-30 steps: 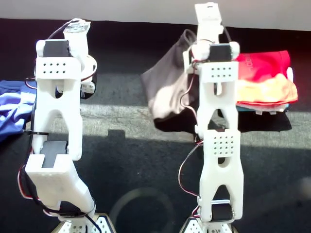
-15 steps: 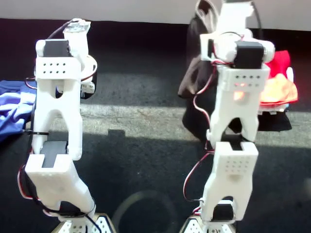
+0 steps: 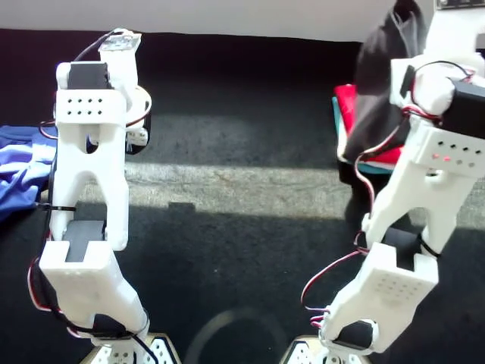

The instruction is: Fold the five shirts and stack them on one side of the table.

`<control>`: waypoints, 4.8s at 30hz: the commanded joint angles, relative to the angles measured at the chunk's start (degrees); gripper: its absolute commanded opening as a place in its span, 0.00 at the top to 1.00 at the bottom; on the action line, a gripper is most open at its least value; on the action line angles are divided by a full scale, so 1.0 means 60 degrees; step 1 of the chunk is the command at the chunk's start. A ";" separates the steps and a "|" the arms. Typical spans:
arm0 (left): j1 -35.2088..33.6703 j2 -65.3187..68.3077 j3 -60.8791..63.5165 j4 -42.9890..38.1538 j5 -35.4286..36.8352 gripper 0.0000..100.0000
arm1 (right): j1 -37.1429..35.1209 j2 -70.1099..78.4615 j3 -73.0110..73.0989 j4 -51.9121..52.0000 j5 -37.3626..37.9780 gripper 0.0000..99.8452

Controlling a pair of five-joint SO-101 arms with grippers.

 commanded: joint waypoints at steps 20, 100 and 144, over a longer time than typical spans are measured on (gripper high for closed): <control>-0.0095 -0.0447 0.0037 -0.0161 0.0015 0.99 | 0.1985 0.4725 -0.0095 -0.3538 0.1319 0.96; -0.2938 -0.2103 -0.1136 -0.2593 -0.2740 0.99 | -0.3333 -1.1231 1.6740 -0.3084 -0.1099 0.75; 0.5033 -0.2806 0.6205 -0.5333 -0.1656 0.84 | -0.0872 -1.2315 1.7018 -0.2908 -0.1099 0.75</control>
